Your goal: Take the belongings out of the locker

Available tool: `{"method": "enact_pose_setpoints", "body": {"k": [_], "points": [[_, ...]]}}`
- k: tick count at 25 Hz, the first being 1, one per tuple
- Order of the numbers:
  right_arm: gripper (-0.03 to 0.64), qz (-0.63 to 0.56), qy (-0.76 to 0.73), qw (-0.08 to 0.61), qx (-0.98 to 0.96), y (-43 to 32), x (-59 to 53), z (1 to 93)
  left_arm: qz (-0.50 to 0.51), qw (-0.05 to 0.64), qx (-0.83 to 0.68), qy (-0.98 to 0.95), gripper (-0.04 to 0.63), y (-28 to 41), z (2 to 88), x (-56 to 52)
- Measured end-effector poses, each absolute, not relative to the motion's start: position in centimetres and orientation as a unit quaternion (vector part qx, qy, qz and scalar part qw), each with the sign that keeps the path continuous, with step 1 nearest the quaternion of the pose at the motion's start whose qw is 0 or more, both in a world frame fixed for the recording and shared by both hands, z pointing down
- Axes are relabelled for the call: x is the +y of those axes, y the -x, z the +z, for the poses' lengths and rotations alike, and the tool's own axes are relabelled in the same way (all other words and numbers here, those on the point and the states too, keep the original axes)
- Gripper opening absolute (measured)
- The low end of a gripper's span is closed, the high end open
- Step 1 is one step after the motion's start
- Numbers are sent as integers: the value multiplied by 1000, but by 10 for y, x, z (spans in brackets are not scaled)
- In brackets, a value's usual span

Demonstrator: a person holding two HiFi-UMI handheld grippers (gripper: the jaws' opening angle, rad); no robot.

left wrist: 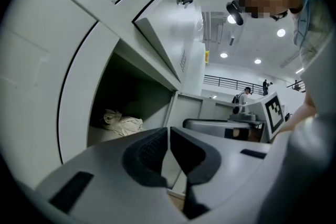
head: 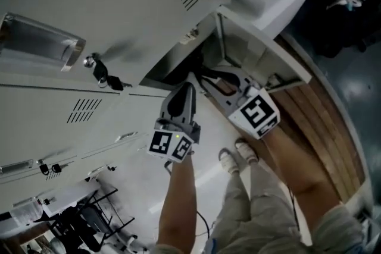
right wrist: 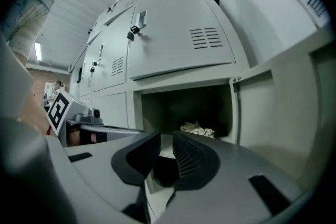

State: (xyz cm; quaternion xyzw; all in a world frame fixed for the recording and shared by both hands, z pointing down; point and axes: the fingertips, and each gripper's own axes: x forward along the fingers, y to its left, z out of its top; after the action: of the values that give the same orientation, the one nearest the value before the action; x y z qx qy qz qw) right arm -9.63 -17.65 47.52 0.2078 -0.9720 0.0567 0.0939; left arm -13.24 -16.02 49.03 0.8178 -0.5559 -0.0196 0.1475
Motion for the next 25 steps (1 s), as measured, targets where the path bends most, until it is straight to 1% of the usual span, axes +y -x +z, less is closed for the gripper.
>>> {"method": "enact_pose_setpoints", "body": {"k": [3,10,17,18,21,22,25], "points": [[58,59,-210,95,-971,102,-187,489,-31,156,-569,-807,5,136,503,-169],[58,70,-211,103,-969,115,-204,510,-36,170,-576,-799,5,139,523,-177],[138,82,-257,83,-959,130,-240,523,-48,186,-589,-785,5,150,534,-186],[158,80,-265,83,-957,133,-245,525,-51,187,-590,-783,5,151,534,-187],[253,80,-286,80,-951,144,-261,526,-57,191,-587,-784,5,150,534,-188],[275,81,-293,78,-949,147,-266,525,-57,193,-586,-785,5,150,535,-188],[308,79,-313,72,-944,158,-281,522,-58,196,-587,-783,5,154,538,-186]]}}
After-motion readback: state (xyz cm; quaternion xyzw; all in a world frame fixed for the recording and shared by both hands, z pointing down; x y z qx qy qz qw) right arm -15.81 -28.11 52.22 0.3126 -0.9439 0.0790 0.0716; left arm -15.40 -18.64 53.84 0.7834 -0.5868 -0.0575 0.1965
